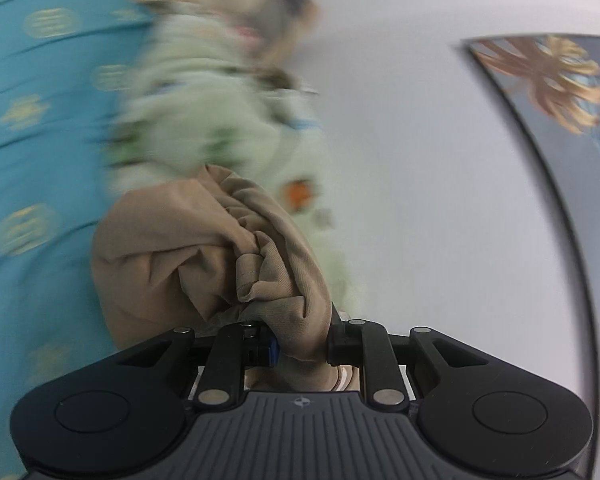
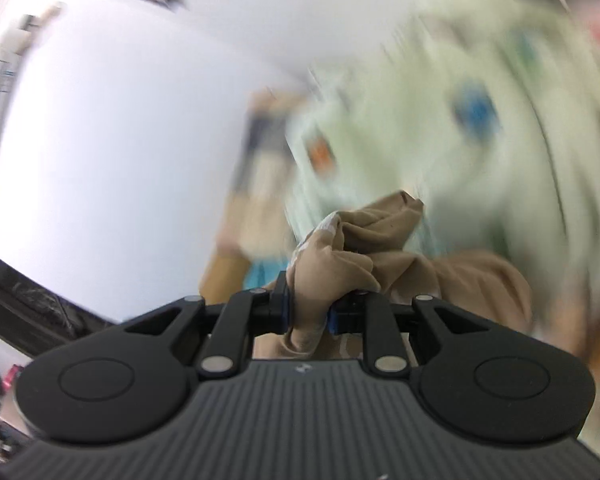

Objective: Fold clothes
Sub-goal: 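Grasp the folded shirt with both grippers and lift it off the sheet, then carry the shirt onto the green blanket and open both grippers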

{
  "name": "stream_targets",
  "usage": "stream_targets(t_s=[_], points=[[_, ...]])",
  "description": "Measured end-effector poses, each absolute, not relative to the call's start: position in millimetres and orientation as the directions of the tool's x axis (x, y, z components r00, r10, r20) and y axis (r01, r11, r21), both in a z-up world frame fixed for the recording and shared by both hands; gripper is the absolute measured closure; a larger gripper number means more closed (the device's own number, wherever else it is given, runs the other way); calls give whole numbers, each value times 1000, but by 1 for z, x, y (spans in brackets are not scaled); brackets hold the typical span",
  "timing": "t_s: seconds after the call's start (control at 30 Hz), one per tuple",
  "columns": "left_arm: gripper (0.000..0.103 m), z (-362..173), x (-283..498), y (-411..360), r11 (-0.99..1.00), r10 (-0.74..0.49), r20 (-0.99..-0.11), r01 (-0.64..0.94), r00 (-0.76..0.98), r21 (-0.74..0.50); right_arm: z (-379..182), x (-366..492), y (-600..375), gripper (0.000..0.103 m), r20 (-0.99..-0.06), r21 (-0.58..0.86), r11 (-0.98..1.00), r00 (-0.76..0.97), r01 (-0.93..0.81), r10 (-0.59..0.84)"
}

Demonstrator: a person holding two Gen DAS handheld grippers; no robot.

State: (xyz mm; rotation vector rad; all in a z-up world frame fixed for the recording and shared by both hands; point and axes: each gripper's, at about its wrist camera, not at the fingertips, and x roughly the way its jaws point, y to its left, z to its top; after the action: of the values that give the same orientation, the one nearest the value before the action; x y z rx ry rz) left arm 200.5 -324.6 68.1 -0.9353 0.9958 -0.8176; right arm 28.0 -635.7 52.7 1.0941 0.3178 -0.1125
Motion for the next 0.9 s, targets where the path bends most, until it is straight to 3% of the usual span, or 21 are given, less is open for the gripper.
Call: stream_targets(t_s=[0.17,0.27,0.37,0.47,0.53,0.6,0.67,0.7,0.73,0.77,0.8,0.83,0.9], points=[[81,115,256,-434,249,-935,-138,328,327,-911,127,52,-695,82,-90,736,663,990,137,-105],[81,102,270,-484,291,-936,-169,411,308,-864,122,54,-715,82,-39,684,709,979,172,-201],[81,59,255,-503,399,-911,-270,503,312,-766,75,55,-728,82,-122,697,668,961,261,-249],[81,5,232,-504,518,-855,-409,524,318,-676,11,49,-729,82,-294,698,609,927,376,-235],[80,-22,220,-496,533,-846,-433,530,312,-660,-30,40,-724,82,-367,713,562,906,419,-209],[78,-36,210,-487,537,-842,-445,542,305,-646,-49,32,-718,81,-380,711,558,901,428,-208],[68,-34,203,-482,568,-821,-469,551,327,-611,-50,30,-718,78,-406,709,549,893,442,-196],[59,-32,197,-478,582,-810,-480,561,338,-589,-45,30,-718,72,-431,706,540,883,457,-185],[37,-28,191,-473,592,-801,-488,576,345,-564,-40,30,-719,57,-456,703,531,873,473,-173],[23,-23,187,-470,604,-791,-497,591,358,-535,-34,30,-719,43,-480,699,523,862,488,-162],[21,-16,182,-464,617,-778,-504,605,374,-504,-25,26,-716,14,-485,690,532,859,490,-162],[20,-6,176,-458,628,-767,-511,619,389,-471,-16,19,-711,5,-484,676,550,859,490,-169],[17,16,171,-448,634,-757,-515,639,401,-435,5,7,-699,6,-479,644,591,858,486,-184]])
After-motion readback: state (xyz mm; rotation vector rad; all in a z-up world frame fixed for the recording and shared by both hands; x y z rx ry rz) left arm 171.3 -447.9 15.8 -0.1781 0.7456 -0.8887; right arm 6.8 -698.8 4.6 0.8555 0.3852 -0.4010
